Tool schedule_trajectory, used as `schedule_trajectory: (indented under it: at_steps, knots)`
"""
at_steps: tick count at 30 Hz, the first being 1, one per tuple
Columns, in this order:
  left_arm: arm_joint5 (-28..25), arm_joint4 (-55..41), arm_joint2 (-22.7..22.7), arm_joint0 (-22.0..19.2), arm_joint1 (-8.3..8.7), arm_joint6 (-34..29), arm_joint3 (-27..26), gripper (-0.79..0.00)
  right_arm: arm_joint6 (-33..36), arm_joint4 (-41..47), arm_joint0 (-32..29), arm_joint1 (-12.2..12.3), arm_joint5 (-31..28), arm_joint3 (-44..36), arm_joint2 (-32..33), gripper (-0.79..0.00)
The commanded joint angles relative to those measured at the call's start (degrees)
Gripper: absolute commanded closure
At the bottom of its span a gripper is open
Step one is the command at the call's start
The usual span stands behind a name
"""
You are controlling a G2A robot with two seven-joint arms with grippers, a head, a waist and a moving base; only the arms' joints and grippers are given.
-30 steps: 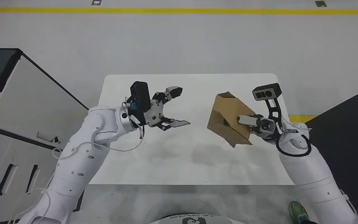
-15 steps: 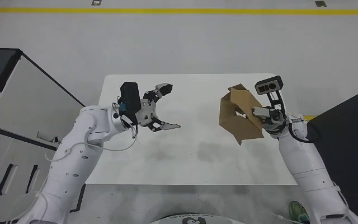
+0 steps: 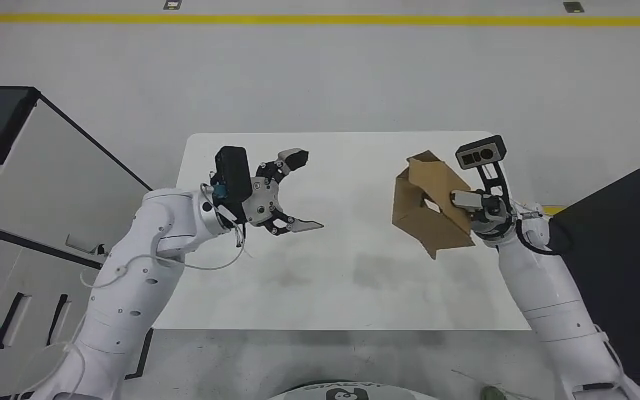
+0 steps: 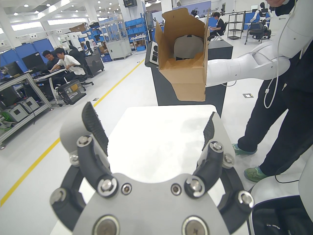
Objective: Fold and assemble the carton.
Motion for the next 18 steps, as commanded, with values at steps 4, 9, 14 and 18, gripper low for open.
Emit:
schedule_trajectory:
  at_steps: [4,9,14,18]
  knots:
    - [0.0,0.0,0.0,0.0,0.0,0.0,0.0,-0.785,0.39,-2.35,2.07,-0.19,0.67,-1.17,-1.7,0.0]
    - [0.0,0.0,0.0,0.0,0.0,0.0,0.0,-0.785,0.39,-0.86,6.63,-0.46,1.61,1.25,-5.73,0.0]
    - [0.0,0.0,0.0,0.0,0.0,0.0,0.0,-0.785,0.39,1.97,11.37,-0.88,1.62,4.91,-10.83,0.0]
    - [0.0,0.0,0.0,0.0,0.0,0.0,0.0,-0.785,0.39,3.0,14.23,-1.03,1.12,7.08,-14.49,0.0]
